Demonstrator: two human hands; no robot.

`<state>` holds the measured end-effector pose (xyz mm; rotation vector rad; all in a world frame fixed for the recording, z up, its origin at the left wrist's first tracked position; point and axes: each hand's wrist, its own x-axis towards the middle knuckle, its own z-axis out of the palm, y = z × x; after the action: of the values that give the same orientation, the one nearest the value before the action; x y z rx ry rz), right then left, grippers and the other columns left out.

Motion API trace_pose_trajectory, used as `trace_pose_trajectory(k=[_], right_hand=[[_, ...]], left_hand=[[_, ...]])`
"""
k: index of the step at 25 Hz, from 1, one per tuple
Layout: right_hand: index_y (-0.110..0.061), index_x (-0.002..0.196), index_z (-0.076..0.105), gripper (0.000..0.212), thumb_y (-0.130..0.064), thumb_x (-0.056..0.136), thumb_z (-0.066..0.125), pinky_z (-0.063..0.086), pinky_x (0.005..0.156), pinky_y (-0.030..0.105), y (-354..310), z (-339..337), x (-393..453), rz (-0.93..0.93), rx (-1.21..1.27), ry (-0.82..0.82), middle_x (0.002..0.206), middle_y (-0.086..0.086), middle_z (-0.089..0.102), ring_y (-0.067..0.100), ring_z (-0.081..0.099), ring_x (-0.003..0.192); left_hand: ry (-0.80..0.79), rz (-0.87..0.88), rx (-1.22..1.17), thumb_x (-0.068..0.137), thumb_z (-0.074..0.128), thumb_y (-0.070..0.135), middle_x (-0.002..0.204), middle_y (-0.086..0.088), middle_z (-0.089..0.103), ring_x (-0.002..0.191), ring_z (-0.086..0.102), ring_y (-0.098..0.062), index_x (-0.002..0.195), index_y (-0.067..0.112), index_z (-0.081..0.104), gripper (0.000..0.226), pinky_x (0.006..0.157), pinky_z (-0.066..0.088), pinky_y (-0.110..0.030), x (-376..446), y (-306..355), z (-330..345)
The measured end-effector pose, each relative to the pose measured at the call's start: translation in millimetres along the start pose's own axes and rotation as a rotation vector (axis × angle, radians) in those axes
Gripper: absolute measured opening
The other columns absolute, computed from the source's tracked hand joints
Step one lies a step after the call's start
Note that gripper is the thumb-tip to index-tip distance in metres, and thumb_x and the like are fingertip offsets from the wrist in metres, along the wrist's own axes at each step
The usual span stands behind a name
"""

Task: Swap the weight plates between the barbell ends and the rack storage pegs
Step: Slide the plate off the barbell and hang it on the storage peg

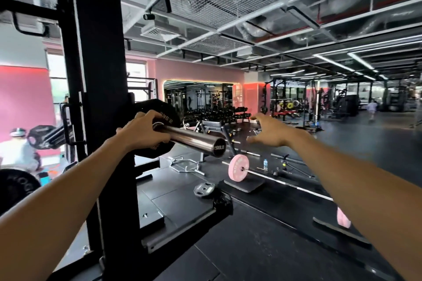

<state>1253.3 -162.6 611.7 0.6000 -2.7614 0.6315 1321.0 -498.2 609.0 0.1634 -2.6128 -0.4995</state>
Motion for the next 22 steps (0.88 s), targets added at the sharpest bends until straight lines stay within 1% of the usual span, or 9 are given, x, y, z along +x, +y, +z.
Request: trace_pose_trajectory(k=[2, 5, 7, 10, 14, 17, 19, 21, 22], right_hand=[[-0.014, 0.148, 0.027, 0.08, -0.032, 0.084, 0.072, 0.035, 0.111, 0.039, -3, 14, 42, -0.045, 0.004, -0.018, 0.15, 0.01, 0.038, 0.028, 0.042, 0.133], [-0.012, 0.147, 0.028, 0.079, -0.032, 0.084, 0.072, 0.039, 0.107, 0.039, -13, 36, 100, -0.135, 0.05, -0.058, 0.147, 0.013, 0.041, 0.029, 0.046, 0.129], [-0.011, 0.146, 0.028, 0.08, -0.034, 0.084, 0.072, 0.043, 0.1, 0.037, -20, 51, 131, -0.173, 0.081, -0.082, 0.145, 0.015, 0.044, 0.029, 0.051, 0.123], [-0.012, 0.146, 0.028, 0.08, -0.035, 0.084, 0.072, 0.041, 0.098, 0.034, -36, 77, 176, -0.234, 0.128, -0.111, 0.147, 0.013, 0.041, 0.03, 0.048, 0.126], [-0.007, 0.147, 0.027, 0.08, -0.032, 0.085, 0.071, 0.038, 0.1, 0.031, -52, 119, 229, -0.276, 0.178, -0.17, 0.147, 0.015, 0.041, 0.031, 0.045, 0.13], [-0.003, 0.145, 0.025, 0.081, -0.032, 0.085, 0.071, 0.041, 0.097, 0.032, -61, 148, 260, -0.308, 0.219, -0.203, 0.14, 0.019, 0.048, 0.032, 0.05, 0.125], [-0.001, 0.142, 0.028, 0.075, -0.027, 0.086, 0.07, 0.042, 0.092, 0.033, -68, 166, 276, -0.359, 0.231, -0.224, 0.133, 0.02, 0.051, 0.033, 0.052, 0.121], [-0.005, 0.139, 0.028, 0.074, -0.026, 0.083, 0.071, 0.047, 0.092, 0.037, -74, 186, 292, -0.42, 0.254, -0.222, 0.126, 0.017, 0.055, 0.034, 0.056, 0.116], [-0.007, 0.138, 0.026, 0.075, -0.028, 0.081, 0.071, 0.049, 0.09, 0.04, -79, 195, 298, -0.424, 0.275, -0.216, 0.122, 0.015, 0.058, 0.035, 0.058, 0.111]], left_hand=[[0.049, -0.071, 0.036, 0.042, 0.061, 0.072, 0.133, -0.003, 0.046, 0.112, 0.057, -0.028, 0.136, 0.033, 0.042, 0.103, 0.1, 0.044, -0.053, 18, -17, 3], [0.133, -0.16, 0.053, 0.044, 0.06, 0.066, 0.131, -0.009, 0.05, 0.111, 0.058, -0.032, 0.137, 0.025, 0.043, 0.103, 0.096, 0.048, -0.05, 42, -43, 8], [0.184, -0.197, 0.071, 0.057, 0.066, 0.054, 0.129, -0.013, 0.052, 0.112, 0.057, -0.034, 0.137, 0.02, 0.044, 0.09, 0.096, 0.048, -0.048, 53, -55, 7], [0.224, -0.269, 0.102, 0.074, 0.072, 0.036, 0.129, -0.014, 0.056, 0.115, 0.056, -0.034, 0.136, 0.017, 0.044, 0.071, 0.096, 0.048, -0.044, 72, -72, 12], [0.253, -0.326, 0.116, 0.081, 0.069, 0.032, 0.126, -0.012, 0.06, 0.116, 0.056, -0.032, 0.138, 0.014, 0.043, 0.065, 0.095, 0.047, -0.039, 101, -86, 22], [0.318, -0.331, 0.113, 0.082, 0.068, 0.032, 0.119, -0.011, 0.063, 0.112, 0.059, -0.032, 0.137, 0.015, 0.046, 0.061, 0.095, 0.049, -0.041, 123, -85, 34], [0.364, -0.326, 0.184, 0.085, 0.066, 0.033, 0.117, -0.012, 0.063, 0.109, 0.059, -0.034, 0.134, 0.015, 0.046, 0.056, 0.092, 0.05, -0.045, 138, -83, 44], [0.356, -0.339, 0.358, 0.089, 0.063, 0.031, 0.121, -0.015, 0.058, 0.11, 0.057, -0.039, 0.131, 0.013, 0.043, 0.05, 0.089, 0.049, -0.047, 152, -80, 53], [0.34, -0.355, 0.44, 0.091, 0.062, 0.028, 0.119, -0.017, 0.057, 0.108, 0.057, -0.041, 0.128, 0.011, 0.041, 0.046, 0.084, 0.048, -0.048, 156, -77, 55]])
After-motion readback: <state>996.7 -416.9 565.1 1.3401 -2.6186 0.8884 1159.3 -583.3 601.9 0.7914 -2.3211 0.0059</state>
